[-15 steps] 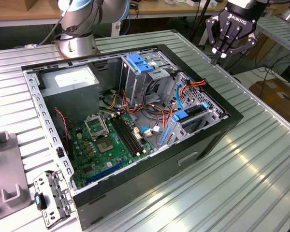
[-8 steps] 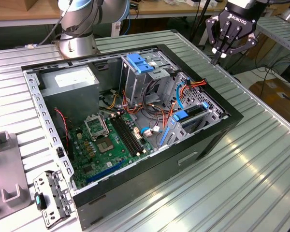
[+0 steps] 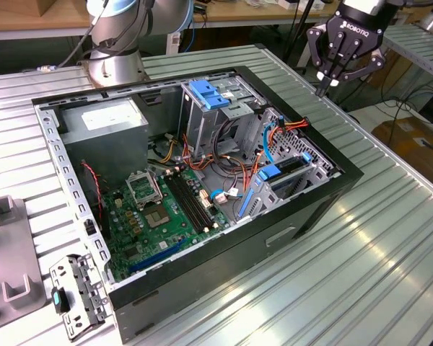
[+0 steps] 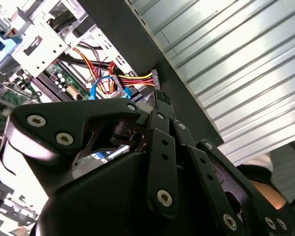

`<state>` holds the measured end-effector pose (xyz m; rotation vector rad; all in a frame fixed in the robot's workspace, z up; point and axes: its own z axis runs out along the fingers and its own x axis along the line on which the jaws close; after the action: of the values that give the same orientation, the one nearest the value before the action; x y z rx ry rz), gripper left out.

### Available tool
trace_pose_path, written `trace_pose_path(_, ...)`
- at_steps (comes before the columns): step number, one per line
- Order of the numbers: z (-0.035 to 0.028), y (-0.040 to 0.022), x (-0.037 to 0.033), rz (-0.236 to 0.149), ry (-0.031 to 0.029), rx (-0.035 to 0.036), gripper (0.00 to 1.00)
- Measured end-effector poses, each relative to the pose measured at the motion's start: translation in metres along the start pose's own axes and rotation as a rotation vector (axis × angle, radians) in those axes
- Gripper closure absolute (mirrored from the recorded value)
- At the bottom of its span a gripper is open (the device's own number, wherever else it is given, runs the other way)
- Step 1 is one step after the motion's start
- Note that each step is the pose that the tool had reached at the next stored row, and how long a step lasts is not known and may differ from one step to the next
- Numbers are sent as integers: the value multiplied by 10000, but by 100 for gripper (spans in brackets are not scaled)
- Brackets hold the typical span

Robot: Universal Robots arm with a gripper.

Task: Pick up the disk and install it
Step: 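Insert the first disk wire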

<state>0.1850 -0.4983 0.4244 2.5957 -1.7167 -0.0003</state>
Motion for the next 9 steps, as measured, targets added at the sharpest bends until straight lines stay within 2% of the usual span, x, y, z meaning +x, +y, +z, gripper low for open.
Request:
trace_pose_path(6,14,-58,-34,-296,18,0,89)
trace_pose_path(7,19,-58,-34,-479,23,3,89)
trace_pose_path(9,35,-59,-34,-1103,39,14,89)
